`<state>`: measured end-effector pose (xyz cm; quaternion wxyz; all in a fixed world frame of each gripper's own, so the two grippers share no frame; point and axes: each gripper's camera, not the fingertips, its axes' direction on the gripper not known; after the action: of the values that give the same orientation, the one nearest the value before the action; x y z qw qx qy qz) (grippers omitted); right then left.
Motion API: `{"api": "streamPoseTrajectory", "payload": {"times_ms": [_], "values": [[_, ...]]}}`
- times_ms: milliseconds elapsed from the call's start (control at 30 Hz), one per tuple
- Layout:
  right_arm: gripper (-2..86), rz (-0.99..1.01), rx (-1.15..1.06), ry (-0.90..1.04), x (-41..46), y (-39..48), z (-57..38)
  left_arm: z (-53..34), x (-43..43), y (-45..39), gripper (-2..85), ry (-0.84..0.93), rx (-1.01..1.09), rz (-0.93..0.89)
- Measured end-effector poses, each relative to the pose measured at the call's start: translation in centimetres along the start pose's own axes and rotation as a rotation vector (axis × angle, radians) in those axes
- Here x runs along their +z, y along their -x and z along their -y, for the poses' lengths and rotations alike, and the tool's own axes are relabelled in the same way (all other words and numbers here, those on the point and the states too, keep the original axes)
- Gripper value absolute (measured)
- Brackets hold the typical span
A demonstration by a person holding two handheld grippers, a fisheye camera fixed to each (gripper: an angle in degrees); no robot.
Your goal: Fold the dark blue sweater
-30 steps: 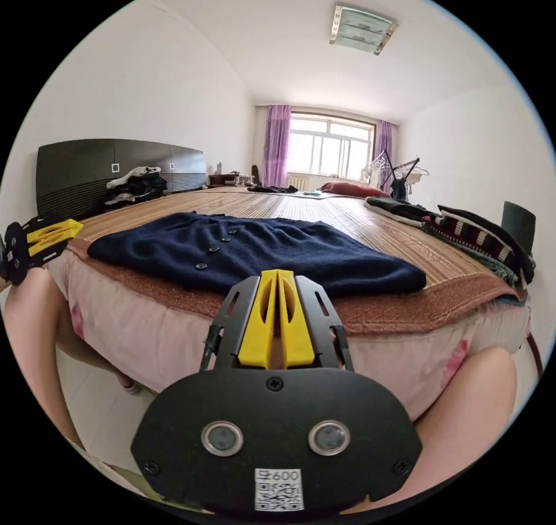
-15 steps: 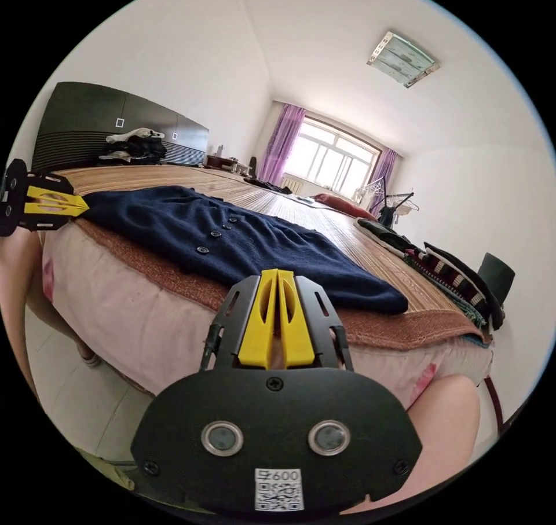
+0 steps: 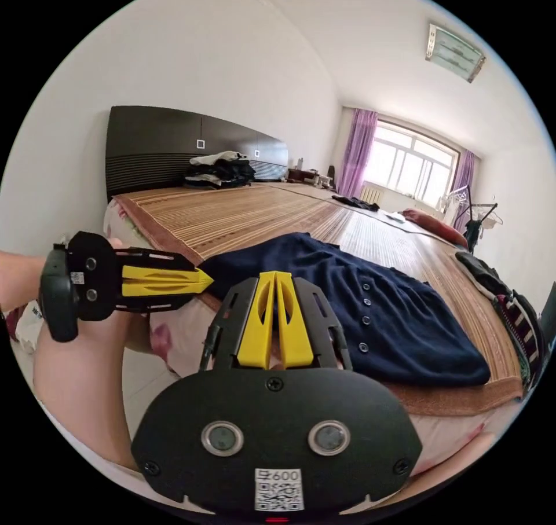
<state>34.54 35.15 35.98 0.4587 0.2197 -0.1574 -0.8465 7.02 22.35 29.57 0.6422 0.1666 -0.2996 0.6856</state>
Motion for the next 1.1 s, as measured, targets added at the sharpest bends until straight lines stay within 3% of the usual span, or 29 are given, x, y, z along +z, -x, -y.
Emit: {"api": "streamPoseTrajectory", "payload": {"times_ms": [33,100,200,500,667,833,967,1100], "values": [[-0.8,0.0,0.026,0.059,1.3,-0.7,-0.3,-0.1,0.1,0.0,0.2,-0.003,-0.005,-0.004],[-0.8,0.062,0.034,-0.012,0.7,-2.2,-1.3,-0.3,0.6,0.0,0.3,-0.011,-0.027,-0.026],[-0.8,-0.078,0.077,0.014,0.2,-5.1,-2.6,-0.5,1.1,-0.2,0.4,-0.018,-0.047,-0.037],[-0.8,-0.049,0.258,-0.085,-3.6,-12.7,-6.5,-0.8,2.8,-2.4,0.5,-0.015,-0.043,-0.031],[-0.8,-0.137,0.65,-0.145,-7.6,-20.9,-9.2,-1.2,3.8,-4.4,0.5,-0.008,-0.015,0.004],[-0.8,-0.039,0.608,-0.046,-8.2,-26.7,-10.8,-2.5,5.2,-5.2,0.6,-0.018,-0.027,-0.02],[-0.9,-0.236,0.584,-0.014,-9.7,-28.3,-10.9,-3.9,6.6,-6.2,0.6,-0.017,-0.034,-0.029],[-0.8,-0.212,0.599,-0.05,-10.5,-29.1,-11.8,-5.4,8.2,-8.1,0.8,0.001,-0.016,0.01]]}}
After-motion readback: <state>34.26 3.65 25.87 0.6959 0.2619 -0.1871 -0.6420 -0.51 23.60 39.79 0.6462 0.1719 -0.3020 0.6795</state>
